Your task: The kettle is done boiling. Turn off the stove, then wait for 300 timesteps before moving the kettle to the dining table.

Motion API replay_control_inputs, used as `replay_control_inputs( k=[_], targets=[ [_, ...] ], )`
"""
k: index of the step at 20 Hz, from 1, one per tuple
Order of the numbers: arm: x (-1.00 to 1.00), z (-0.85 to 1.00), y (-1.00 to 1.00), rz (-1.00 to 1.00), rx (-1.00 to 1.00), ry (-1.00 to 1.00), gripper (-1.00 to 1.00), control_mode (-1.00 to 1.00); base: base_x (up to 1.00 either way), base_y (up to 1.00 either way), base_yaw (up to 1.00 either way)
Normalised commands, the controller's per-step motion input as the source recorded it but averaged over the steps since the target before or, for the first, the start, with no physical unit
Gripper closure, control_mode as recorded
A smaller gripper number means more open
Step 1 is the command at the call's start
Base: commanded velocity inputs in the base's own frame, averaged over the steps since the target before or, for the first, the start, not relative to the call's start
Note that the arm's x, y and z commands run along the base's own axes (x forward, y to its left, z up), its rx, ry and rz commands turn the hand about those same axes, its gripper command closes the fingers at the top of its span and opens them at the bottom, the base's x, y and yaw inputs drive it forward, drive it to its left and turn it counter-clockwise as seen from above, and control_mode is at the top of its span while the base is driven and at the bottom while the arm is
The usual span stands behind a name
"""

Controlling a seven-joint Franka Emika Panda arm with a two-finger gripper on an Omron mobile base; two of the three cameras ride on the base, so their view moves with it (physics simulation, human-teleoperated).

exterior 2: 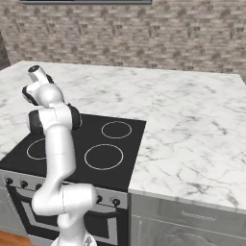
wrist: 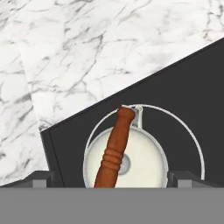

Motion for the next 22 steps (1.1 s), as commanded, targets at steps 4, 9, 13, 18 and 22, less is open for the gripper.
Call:
replay_control_inputs(
  k=[4, 9, 13, 18, 22],
  targets=[
    [-0.05, -0.15, 0.0, 0.0, 0.03, 0.0, -1.0, -1.0, 0.0, 0.0, 0.0],
    [-0.2, -0.29, 0.0, -0.01, 0.03, 0.0, -1.0, -1.0, 0.0, 0.0, 0.0],
    [-0.02, -0.24, 0.0, 0.0, 0.01, 0.0, -1.0, -1.0, 0.0, 0.0, 0.0],
    [0.0, -0.2, 0.0, 0.0, 0.0, 0.0, -1.0, -1.0, 0.0, 0.0, 0.0],
    [0.0, -0.14, 0.0, 0.0, 0.01, 0.0, -1.0, -1.0, 0.0, 0.0, 0.0]
  ],
)
